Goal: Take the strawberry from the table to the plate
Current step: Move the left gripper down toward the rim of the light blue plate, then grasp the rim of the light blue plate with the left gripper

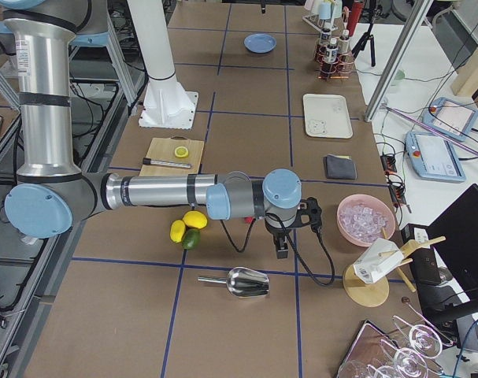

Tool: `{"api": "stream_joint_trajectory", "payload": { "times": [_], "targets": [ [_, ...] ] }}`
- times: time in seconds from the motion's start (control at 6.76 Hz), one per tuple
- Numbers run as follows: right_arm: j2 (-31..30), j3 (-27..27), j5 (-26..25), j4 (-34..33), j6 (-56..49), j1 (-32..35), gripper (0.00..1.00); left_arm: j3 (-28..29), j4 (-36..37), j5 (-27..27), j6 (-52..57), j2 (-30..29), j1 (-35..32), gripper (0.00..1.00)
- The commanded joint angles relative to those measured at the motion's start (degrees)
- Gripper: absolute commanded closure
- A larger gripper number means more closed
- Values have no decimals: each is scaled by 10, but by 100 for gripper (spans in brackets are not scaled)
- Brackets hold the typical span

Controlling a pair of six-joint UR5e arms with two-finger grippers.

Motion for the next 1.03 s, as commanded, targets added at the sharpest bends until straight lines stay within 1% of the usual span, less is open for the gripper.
{"api": "stream_joint_trajectory", "payload": {
  "times": [0.0, 0.15, 0.44, 0.59, 0.89],
  "targets": [
    [1, 2, 2, 1, 6, -1, 0, 55, -137, 7, -125, 0, 76, 0],
    [1, 0, 1, 1, 6, -1, 0, 65, -173, 7, -161, -1, 94, 0],
    [1, 2, 2, 16, -1, -1, 0, 76, -180, 56, -177, -14, 133, 1],
    [1, 2, 4, 16, 5, -1, 0, 94, -182, 58, -180, -29, 139, 8],
    [1, 2, 5, 16, 6, -1, 0, 111, -186, 58, -179, -36, 148, 23]
  ]
}}
